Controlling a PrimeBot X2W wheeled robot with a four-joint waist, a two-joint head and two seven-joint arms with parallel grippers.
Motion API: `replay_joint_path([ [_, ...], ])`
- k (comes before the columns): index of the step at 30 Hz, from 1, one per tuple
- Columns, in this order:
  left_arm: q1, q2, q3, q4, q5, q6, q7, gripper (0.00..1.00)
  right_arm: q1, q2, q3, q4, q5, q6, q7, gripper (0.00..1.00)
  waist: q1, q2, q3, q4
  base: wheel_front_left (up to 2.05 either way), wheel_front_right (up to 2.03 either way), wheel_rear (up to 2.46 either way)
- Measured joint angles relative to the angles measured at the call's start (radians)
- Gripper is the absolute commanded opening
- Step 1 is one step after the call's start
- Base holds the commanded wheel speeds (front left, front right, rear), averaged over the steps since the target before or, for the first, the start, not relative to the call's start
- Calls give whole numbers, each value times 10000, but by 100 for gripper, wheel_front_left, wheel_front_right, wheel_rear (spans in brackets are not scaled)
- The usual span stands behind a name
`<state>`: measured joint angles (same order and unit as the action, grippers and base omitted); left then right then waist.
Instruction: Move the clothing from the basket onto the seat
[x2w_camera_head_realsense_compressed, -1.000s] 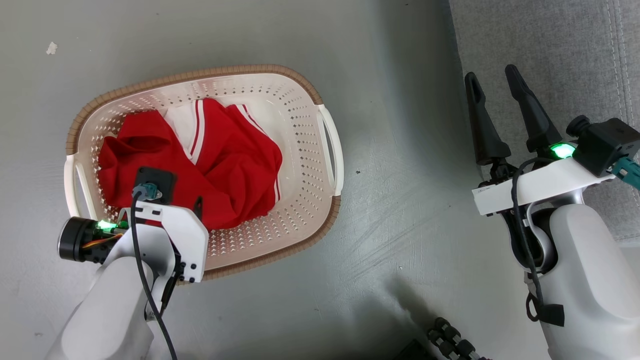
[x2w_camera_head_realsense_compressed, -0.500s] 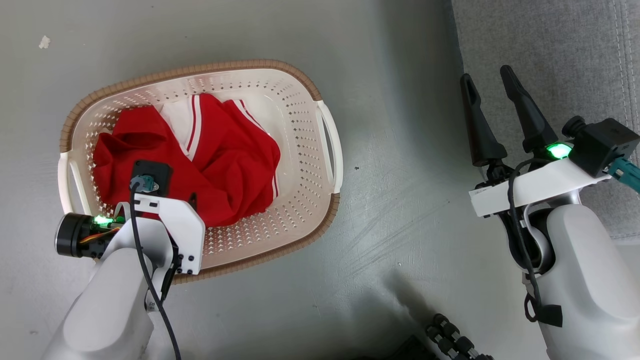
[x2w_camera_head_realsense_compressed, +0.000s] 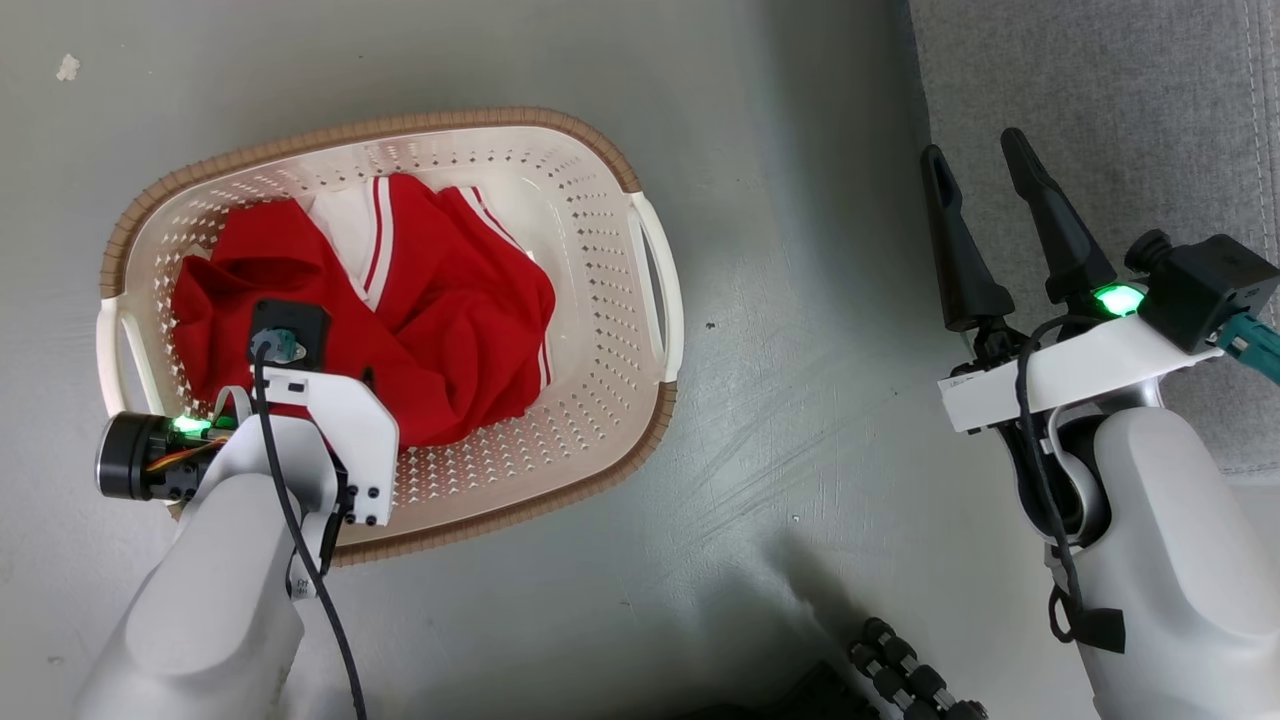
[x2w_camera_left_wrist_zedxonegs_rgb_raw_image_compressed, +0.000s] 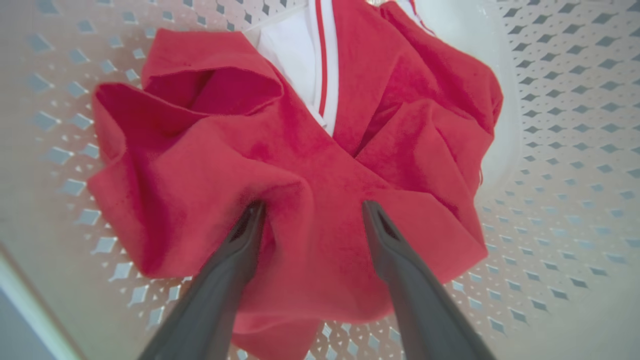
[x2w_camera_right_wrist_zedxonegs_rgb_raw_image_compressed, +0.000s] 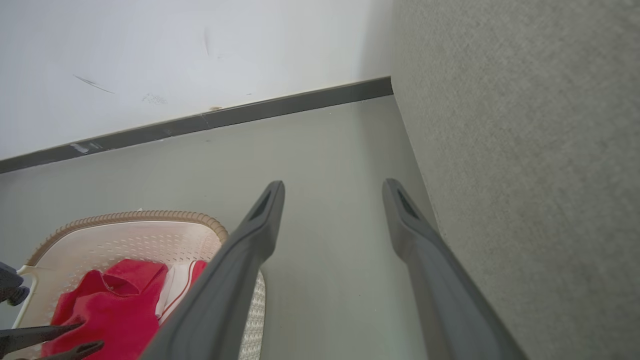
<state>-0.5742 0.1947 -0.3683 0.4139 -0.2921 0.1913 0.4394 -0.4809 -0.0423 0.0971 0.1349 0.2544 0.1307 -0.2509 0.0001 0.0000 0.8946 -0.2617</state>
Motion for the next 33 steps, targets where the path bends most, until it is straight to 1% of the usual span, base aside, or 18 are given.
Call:
replay_joint_path([
  [13, -317, -44, -71, 612, 203, -10, -109, 100, -14, 0, -56, -27, -15, 0, 0, 100, 0, 0, 109, 8, 0, 0, 0],
  [16, -345, -73, -190, 654, 207, -104, -215, 100, -58, 0, -63, -13, 4, 0, 0, 100, 0, 0, 71, 6, 0, 0, 0],
  [17, -350, -98, -226, 675, 215, -105, -230, 82, -105, 0, -63, -12, 21, 0, 0, 100, 0, 0, 54, 4, 0, 0, 0],
  [18, -351, -121, -259, 706, 219, -105, -238, 48, -166, 0, -63, -13, 27, 0, 0, 100, -1, 0, 35, 1, 0, 0, 0],
  [20, -351, -123, -272, 809, 219, -169, -320, 0, -202, -2, -59, -23, 36, 0, 0, 100, 0, 0, -7, -7, 0, 0, 0],
  [28, -351, -155, -385, 1020, 272, -217, -464, 0, -183, 0, -88, -2, 100, 0, 0, 100, 0, 0, -154, -69, 0, 0, 0],
  [33, -351, -391, -443, 963, 249, -372, -725, 0, -166, 0, -148, 23, 178, 0, 0, 100, 0, 0, -285, -69, 0, 0, 0],
])
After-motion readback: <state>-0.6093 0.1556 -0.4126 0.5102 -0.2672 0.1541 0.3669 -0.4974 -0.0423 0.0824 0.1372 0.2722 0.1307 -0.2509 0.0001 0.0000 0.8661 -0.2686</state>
